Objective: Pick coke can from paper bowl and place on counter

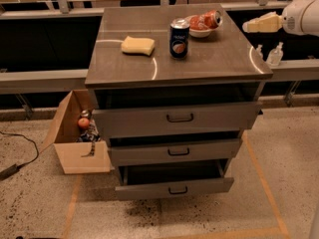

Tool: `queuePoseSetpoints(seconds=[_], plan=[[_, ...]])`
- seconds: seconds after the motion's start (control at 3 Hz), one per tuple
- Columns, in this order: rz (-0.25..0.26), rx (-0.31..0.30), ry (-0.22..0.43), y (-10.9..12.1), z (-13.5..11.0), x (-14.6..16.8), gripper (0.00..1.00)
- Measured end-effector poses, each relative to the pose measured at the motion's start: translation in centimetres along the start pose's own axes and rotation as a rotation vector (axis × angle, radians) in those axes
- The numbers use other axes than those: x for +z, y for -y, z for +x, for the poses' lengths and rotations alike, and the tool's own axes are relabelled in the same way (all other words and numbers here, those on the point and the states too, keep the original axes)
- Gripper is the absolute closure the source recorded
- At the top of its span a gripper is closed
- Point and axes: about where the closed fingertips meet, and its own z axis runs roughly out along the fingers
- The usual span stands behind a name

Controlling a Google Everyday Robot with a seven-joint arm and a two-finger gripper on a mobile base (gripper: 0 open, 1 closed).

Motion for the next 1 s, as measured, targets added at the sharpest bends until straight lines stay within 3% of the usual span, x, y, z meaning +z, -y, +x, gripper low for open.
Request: queuePoseSetpoints(seconds=[1.0], plan=[[-0.109, 0.027, 0.025, -3.5, -1.3, 7.8, 0.0]])
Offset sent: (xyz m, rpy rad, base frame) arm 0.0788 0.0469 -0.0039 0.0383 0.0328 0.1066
